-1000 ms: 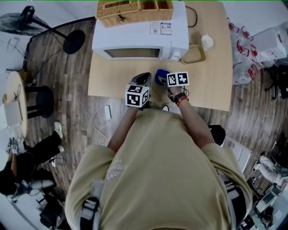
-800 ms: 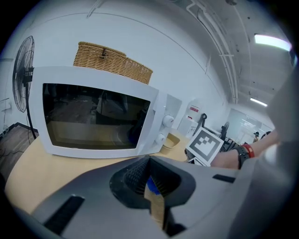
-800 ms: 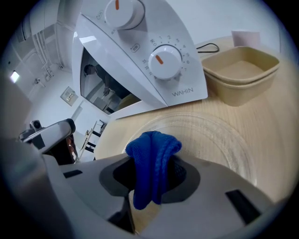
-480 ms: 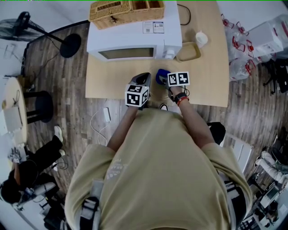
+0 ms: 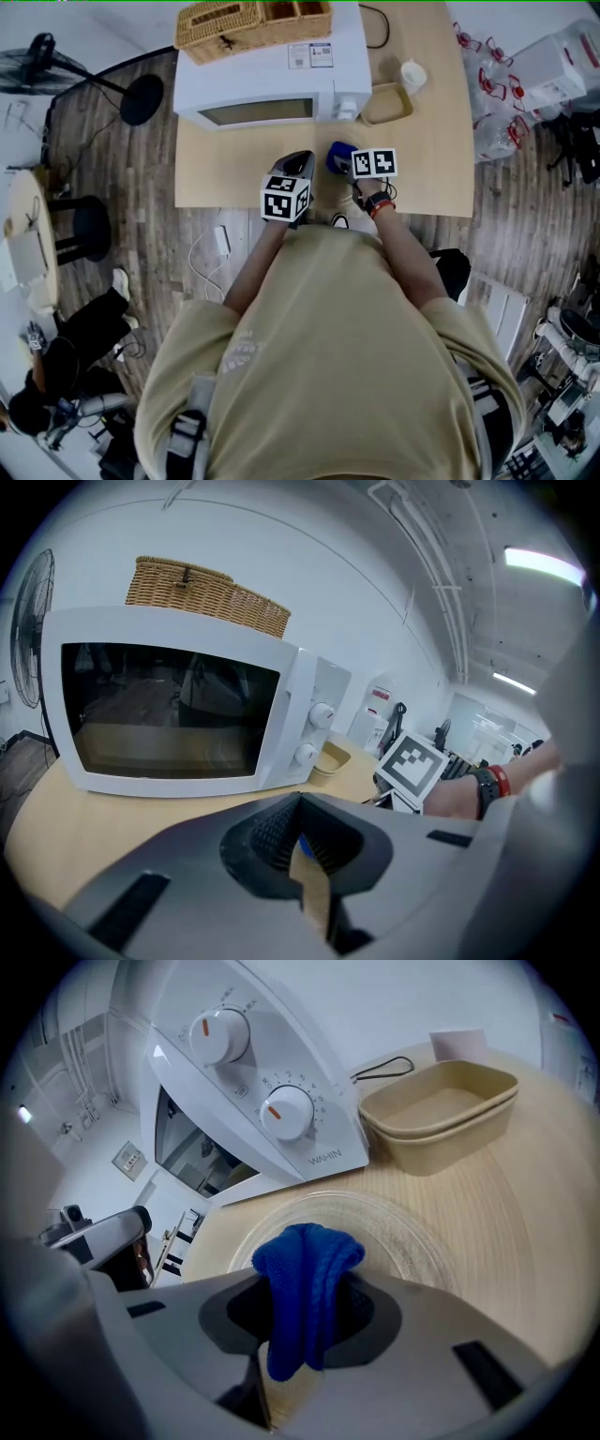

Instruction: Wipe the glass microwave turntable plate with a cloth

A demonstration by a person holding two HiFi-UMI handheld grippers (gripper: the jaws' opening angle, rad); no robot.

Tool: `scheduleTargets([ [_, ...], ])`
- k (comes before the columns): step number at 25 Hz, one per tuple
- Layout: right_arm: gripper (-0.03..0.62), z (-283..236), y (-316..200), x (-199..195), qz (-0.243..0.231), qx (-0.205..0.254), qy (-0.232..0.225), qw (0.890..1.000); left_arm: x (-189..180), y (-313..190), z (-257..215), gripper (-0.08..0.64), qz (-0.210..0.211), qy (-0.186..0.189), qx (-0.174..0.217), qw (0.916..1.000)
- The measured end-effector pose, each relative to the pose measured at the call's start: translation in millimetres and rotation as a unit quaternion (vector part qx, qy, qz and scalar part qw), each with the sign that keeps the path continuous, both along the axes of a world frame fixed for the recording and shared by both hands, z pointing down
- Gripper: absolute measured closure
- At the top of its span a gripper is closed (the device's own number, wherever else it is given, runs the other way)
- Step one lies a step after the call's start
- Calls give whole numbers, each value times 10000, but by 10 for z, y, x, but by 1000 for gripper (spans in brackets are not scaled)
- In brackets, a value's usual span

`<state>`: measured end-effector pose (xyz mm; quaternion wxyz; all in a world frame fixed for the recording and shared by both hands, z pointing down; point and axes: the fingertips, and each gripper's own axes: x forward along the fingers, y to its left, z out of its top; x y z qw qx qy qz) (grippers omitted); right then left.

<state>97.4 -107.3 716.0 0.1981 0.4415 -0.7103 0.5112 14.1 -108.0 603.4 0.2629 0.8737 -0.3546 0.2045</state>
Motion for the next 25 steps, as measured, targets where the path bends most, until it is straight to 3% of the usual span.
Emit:
scheduleTargets([
  [25,462,-17,172,668,802,-70,165,9966,466,64,87,543,605,53,-136,9981],
])
